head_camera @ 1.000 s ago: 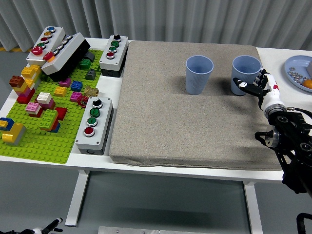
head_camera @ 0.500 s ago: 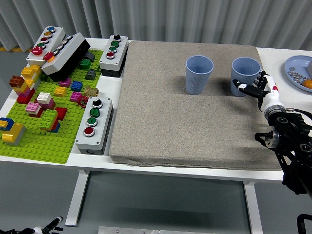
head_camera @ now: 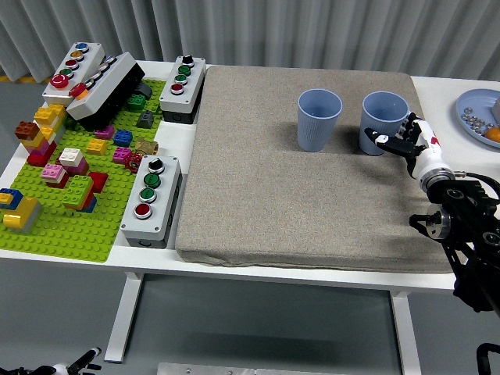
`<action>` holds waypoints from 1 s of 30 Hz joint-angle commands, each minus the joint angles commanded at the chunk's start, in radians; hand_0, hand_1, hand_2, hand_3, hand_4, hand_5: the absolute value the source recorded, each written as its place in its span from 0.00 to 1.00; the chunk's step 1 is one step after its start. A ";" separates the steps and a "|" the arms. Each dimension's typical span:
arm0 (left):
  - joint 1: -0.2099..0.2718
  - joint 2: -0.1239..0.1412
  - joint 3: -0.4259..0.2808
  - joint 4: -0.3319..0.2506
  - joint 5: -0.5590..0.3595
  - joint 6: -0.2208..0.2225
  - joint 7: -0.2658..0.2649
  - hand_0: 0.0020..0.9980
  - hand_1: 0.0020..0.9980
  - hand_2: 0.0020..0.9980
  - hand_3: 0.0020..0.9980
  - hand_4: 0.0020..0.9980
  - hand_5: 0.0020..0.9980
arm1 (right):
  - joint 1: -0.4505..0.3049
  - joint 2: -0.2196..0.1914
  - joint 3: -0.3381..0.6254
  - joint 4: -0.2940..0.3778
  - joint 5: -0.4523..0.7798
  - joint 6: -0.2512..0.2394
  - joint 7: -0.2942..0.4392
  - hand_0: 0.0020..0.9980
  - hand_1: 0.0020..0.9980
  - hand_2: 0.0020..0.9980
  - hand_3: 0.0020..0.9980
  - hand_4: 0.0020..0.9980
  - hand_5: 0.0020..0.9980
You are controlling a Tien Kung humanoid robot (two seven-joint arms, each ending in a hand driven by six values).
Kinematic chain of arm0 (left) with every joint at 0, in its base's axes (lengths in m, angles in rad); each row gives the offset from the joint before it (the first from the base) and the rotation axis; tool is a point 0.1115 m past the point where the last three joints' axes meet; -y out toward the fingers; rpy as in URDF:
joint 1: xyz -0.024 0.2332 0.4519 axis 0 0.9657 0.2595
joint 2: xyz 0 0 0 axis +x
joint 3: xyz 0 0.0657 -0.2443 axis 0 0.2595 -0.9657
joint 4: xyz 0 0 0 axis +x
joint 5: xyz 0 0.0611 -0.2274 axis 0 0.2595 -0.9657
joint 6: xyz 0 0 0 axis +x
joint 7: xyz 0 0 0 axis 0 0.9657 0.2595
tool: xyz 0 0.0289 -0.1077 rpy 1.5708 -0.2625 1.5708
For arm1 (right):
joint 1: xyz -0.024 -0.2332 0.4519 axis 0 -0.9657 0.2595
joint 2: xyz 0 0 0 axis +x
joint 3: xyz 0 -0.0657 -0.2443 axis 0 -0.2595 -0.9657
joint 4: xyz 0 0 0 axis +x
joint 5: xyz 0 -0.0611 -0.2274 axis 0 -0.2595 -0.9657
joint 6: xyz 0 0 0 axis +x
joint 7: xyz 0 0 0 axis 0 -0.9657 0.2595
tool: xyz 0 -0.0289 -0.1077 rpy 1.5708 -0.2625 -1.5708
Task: Pick cup pour cup place
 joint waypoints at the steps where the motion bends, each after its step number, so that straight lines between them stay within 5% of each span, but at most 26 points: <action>1: 0.000 0.000 0.000 0.000 0.000 0.000 0.000 0.85 0.84 0.91 0.80 0.61 1.00 | 0.000 0.000 0.001 0.000 -0.003 0.003 -0.001 0.92 0.85 0.90 0.89 0.74 0.09; 4: 0.002 0.000 0.001 0.000 -0.001 0.001 0.000 0.85 0.84 0.91 0.80 0.61 1.00 | 0.000 -0.001 0.007 -0.003 -0.008 0.012 -0.003 0.95 0.90 0.97 0.94 0.78 0.13; 19: 0.009 0.000 0.005 0.000 -0.004 0.001 0.000 0.85 0.84 0.91 0.80 0.61 1.00 | -0.011 -0.009 0.034 0.019 -0.058 0.056 -0.034 0.97 0.92 1.00 0.97 0.80 0.14; 30: 0.011 -0.002 -0.004 0.000 -0.004 0.003 0.001 0.85 0.84 0.91 0.79 0.61 1.00 | -0.057 -0.078 0.056 0.135 -0.147 0.107 -0.111 1.00 0.97 1.00 1.00 0.81 0.15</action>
